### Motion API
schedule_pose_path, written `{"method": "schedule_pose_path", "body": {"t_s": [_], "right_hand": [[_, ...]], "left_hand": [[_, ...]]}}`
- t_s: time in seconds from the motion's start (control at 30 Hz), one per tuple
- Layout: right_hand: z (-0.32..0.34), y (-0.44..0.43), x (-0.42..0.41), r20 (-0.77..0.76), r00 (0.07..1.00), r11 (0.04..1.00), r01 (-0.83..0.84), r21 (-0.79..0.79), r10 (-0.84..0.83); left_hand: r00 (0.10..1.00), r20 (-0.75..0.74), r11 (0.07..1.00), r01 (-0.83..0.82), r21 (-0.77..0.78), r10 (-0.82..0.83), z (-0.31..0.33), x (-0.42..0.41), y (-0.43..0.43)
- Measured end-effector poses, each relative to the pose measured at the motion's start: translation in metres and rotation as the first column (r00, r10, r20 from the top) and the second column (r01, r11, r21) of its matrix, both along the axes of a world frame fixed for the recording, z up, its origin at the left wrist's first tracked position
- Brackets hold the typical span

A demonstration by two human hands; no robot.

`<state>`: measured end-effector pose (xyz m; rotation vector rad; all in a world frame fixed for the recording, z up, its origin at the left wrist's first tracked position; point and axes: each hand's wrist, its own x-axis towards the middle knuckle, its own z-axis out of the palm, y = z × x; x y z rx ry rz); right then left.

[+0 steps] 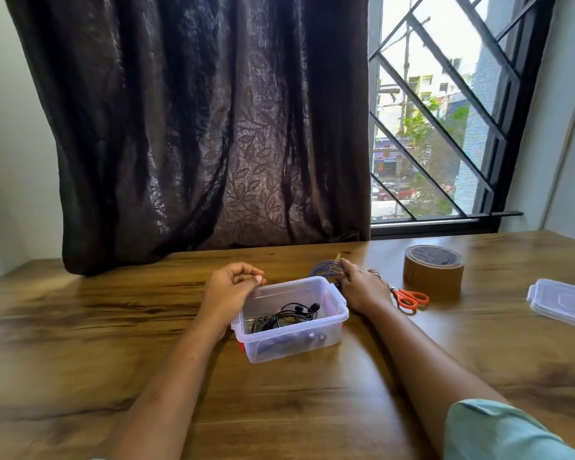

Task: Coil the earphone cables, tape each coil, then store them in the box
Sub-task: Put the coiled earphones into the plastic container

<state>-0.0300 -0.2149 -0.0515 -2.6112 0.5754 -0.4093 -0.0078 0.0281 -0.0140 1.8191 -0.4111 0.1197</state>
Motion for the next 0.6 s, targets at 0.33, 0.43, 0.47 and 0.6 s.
{"method": "schedule_pose_path", "body": {"t_s": [0.33,0.43,0.47,0.6], "right_hand": [[0.003,-0.004,0.014,-0.01,1.0,0.999,0.016,-0.044,-0.017],[0.002,-0.006,0.019,0.021,1.0,0.999,0.006,-0.049,-0.005],[0.002,-0.007,0.02,0.042,0.999,0.999,0.007,-0.045,-0.005],[0.004,-0.008,0.02,0.201,0.977,0.989,-0.095,0.113,0.07]], "left_hand": [[1.0,0.013,1.0,-0.002,0.024,0.002,0.001,-0.003,-0.001],[1.0,0.03,0.998,-0.002,0.06,0.001,0.002,-0.003,-0.002],[0.999,0.041,0.995,0.004,0.095,-0.008,0.003,-0.003,-0.002],[0.996,0.032,0.974,0.076,0.215,-0.085,0.01,0.0,0.001]]}}
